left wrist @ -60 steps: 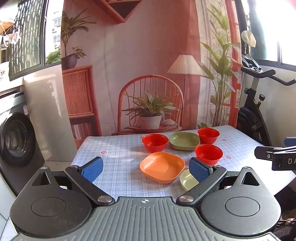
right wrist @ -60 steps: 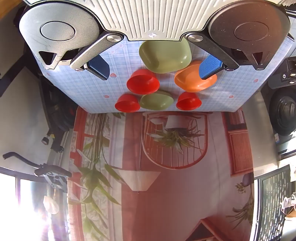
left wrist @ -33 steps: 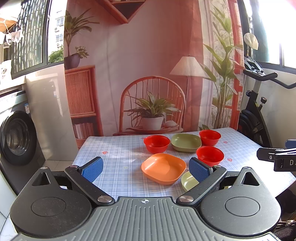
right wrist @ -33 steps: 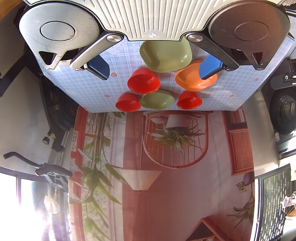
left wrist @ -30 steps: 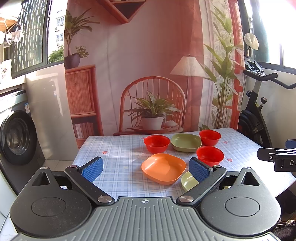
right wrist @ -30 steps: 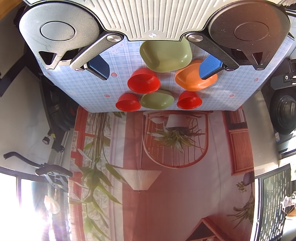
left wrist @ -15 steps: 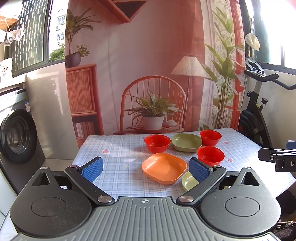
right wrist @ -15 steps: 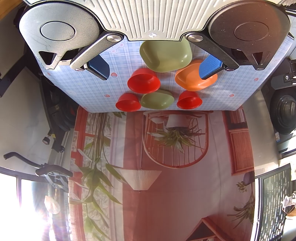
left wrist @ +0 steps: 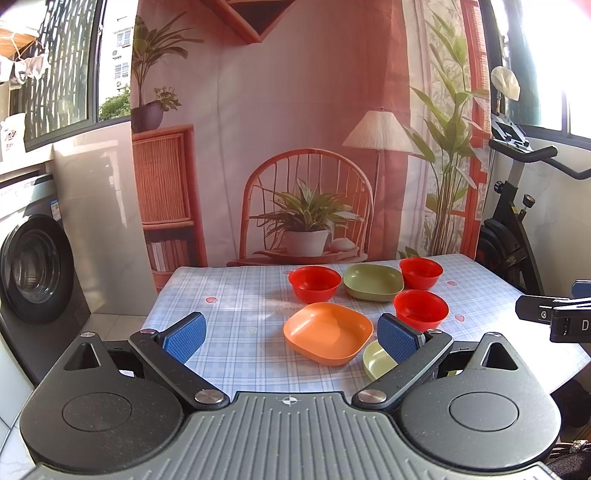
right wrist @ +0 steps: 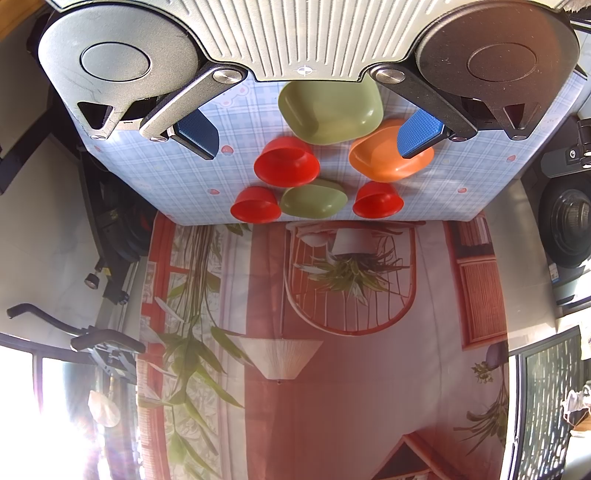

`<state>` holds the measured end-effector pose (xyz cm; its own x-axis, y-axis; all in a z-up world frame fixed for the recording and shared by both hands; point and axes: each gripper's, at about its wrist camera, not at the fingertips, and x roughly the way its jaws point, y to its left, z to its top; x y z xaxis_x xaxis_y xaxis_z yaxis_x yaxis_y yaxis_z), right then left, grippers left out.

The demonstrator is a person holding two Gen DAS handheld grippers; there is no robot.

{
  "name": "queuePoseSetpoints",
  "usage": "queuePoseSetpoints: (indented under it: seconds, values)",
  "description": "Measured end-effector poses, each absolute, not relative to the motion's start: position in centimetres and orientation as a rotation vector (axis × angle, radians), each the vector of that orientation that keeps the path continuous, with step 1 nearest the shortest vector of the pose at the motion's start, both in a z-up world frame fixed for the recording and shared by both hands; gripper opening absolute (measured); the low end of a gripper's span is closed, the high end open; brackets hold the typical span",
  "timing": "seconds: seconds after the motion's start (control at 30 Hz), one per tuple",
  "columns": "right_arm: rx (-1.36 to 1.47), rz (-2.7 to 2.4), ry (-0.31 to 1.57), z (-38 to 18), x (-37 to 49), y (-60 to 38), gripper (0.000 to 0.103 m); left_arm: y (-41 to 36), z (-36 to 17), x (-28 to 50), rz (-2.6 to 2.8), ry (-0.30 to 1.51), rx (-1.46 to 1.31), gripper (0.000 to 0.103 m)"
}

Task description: Organize plates and bowls

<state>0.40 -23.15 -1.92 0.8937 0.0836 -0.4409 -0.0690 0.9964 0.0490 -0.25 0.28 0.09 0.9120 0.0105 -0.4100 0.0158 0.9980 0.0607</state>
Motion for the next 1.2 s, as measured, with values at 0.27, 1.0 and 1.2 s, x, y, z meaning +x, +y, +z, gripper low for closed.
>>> queuePoseSetpoints:
  seconds: [0.27, 1.0, 1.2]
  values:
    - [0.032, 0.079, 0.459, -1.9, 0.4, -23.1, 0.103, 0.3, 0.1, -0.2, -0.003, 0.423, 0.062, 0.100]
    - [0.037, 0.082, 0.462, -2.2, 0.5, -23.2, 0.103, 0.4, -0.1, -0.3, 0.004, 0.424, 0.061, 0.100]
    - [0.049, 0.113, 0.464, -2.0, 1.7, -23.5, 0.103, 0.8, 0.5, 0.8, -0.021, 0.463, 0.082, 0.100]
